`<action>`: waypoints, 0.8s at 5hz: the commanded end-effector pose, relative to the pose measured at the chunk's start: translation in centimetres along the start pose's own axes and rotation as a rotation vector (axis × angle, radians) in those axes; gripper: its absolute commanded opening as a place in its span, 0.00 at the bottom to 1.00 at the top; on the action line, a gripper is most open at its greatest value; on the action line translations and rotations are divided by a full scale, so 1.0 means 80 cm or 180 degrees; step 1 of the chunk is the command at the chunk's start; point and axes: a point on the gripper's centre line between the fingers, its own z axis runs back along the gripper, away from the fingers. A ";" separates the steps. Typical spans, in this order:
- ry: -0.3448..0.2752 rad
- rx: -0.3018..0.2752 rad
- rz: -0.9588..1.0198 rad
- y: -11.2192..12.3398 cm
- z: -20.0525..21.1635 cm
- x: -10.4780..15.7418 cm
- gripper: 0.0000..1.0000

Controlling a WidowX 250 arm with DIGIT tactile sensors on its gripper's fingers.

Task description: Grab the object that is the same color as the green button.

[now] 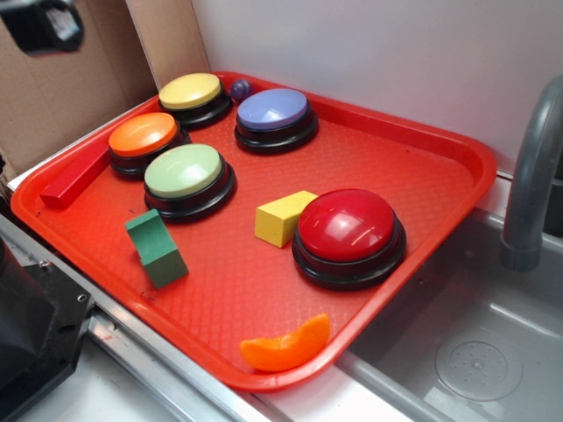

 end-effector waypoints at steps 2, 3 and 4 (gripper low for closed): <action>-0.0335 0.0449 0.1377 0.004 -0.114 0.020 1.00; -0.0370 0.0582 0.1437 0.016 -0.149 0.024 1.00; -0.0364 0.0549 0.1462 0.023 -0.178 0.036 1.00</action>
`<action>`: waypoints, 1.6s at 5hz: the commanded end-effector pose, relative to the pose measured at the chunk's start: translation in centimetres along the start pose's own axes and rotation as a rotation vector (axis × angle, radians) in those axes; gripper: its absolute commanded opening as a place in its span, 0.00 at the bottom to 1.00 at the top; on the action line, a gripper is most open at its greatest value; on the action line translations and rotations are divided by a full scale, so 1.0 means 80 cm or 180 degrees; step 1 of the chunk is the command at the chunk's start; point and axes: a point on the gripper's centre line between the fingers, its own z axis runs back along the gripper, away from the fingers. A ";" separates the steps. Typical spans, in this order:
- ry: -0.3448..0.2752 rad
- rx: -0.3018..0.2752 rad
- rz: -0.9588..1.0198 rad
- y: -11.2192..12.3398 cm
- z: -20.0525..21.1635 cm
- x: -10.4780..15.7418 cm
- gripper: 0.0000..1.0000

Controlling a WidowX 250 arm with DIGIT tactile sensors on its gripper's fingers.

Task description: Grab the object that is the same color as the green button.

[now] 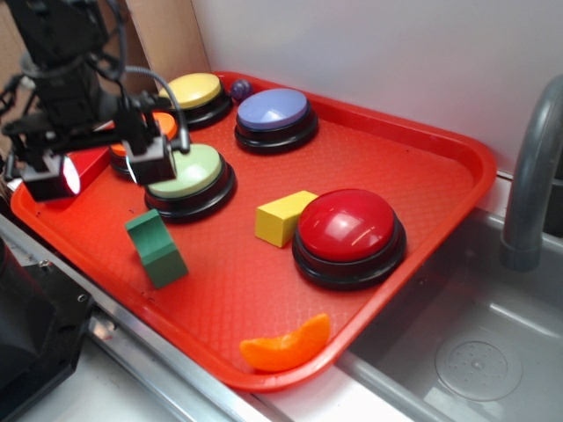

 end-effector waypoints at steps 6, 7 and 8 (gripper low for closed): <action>0.0204 -0.0290 -0.0102 -0.011 -0.063 0.010 0.00; 0.0062 -0.0325 -0.0146 -0.012 -0.048 0.013 0.00; 0.0037 -0.0398 -0.0819 -0.024 0.005 0.025 0.00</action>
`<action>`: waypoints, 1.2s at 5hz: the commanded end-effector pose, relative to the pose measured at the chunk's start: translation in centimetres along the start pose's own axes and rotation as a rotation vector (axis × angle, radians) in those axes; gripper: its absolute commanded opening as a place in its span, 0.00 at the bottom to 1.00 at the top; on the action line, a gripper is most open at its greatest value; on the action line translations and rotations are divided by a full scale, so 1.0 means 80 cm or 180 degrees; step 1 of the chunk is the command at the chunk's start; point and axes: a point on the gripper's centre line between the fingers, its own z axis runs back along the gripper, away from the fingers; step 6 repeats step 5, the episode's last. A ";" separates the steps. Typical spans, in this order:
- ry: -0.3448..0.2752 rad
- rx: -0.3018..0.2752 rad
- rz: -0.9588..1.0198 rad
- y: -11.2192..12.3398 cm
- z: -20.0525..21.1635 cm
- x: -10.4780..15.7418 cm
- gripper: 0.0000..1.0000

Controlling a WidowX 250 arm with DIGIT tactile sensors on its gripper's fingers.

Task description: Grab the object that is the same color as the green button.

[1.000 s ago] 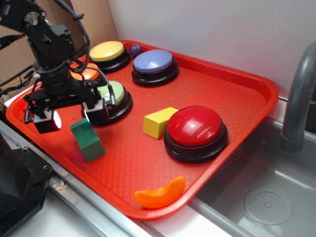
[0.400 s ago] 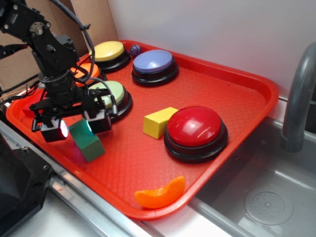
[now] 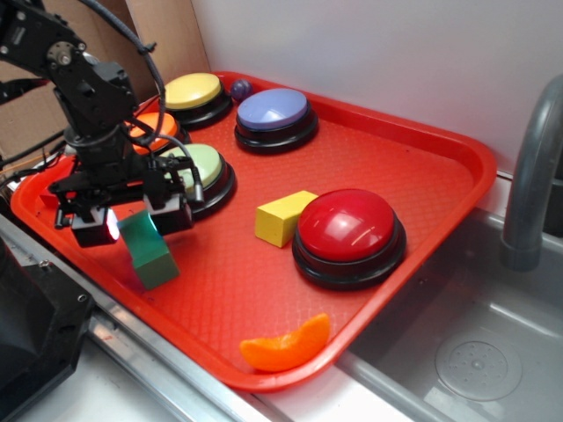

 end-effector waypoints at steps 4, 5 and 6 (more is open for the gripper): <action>-0.0005 -0.0380 -0.2383 -0.066 0.227 0.029 0.00; 0.0102 -0.0476 -0.2199 -0.061 0.222 0.037 0.00; 0.0102 -0.0476 -0.2199 -0.061 0.222 0.037 0.00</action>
